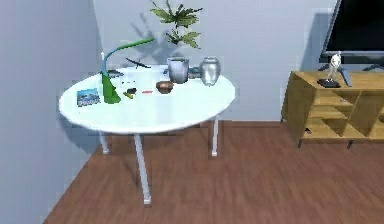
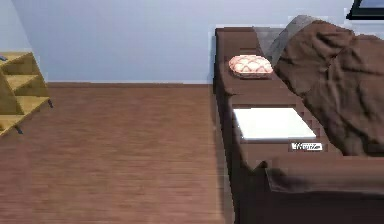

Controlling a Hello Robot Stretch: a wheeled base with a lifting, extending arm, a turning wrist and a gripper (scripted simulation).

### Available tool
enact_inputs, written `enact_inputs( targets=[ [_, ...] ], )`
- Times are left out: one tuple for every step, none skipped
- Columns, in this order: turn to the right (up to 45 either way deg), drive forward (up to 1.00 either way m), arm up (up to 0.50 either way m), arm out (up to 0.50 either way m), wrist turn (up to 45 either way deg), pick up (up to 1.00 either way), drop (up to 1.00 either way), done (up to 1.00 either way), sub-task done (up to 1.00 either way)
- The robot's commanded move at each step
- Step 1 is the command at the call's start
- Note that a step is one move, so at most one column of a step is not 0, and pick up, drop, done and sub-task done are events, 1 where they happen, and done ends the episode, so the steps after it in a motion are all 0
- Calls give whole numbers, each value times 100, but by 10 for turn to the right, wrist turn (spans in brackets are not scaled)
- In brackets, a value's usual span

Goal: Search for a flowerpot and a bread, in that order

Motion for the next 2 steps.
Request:
enact_inputs(
  targets=[
    [150,0,0,0,0,0,0,0,0],
    [0,50,0,0,0,0,0,0,0]
  ],
)
